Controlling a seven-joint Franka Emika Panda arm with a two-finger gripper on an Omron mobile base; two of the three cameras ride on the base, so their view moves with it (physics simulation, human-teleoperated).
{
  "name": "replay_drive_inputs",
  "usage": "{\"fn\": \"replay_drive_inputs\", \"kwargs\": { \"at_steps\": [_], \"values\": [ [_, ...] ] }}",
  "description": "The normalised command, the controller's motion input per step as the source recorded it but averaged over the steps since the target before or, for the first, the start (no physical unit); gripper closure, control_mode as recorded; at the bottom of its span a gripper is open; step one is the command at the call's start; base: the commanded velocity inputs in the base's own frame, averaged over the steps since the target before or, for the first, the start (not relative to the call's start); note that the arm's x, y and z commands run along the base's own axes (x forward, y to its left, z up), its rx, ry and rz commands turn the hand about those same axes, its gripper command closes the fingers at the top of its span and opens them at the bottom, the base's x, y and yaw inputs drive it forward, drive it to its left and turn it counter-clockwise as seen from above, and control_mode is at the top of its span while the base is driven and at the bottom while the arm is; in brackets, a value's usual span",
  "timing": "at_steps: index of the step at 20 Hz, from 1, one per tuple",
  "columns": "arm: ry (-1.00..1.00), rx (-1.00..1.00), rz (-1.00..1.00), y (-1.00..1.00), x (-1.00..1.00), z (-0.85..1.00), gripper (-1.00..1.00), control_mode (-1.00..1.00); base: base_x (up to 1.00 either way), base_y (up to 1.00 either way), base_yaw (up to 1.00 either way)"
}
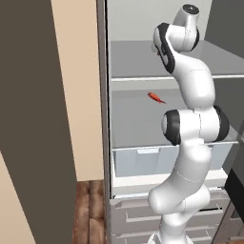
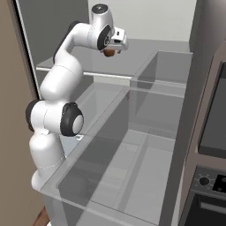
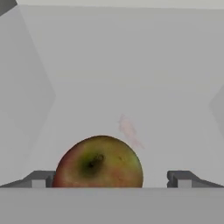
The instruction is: Pick up the mango and apple from the fridge and place one fruit on each plate on the dining counter.
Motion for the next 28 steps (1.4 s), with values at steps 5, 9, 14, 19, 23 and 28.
{"fn": "replay_drive_inputs", "kwargs": {
  "at_steps": [5, 9, 14, 19, 23, 28],
  "values": [
    [0.12, -0.01, 0.0, 0.0, 0.0, -0.26, -1.0, -1.0, 0.0, 0.0, 0.0],
    [0.08, -0.02, 0.0, 0.0, 0.18, -0.37, -1.0, -1.0, 0.0, 0.0, 0.0],
    [0.0, -0.02, 0.0, 0.0, 0.53, -0.35, -1.0, -1.0, 0.0, 0.0, 0.0],
    [-0.01, 0.0, 0.0, 0.0, 0.47, -0.23, -1.0, -1.0, 0.0, 0.0, 0.0],
    [0.08, 0.0, -0.02, -0.02, -0.1, -0.5, 1.0, -1.0, 0.0, 0.0, 0.0],
    [0.17, -0.08, -0.06, 0.0, -0.07, -0.88, 1.0, -1.0, 0.0, 0.0, 0.0]
  ]
}}
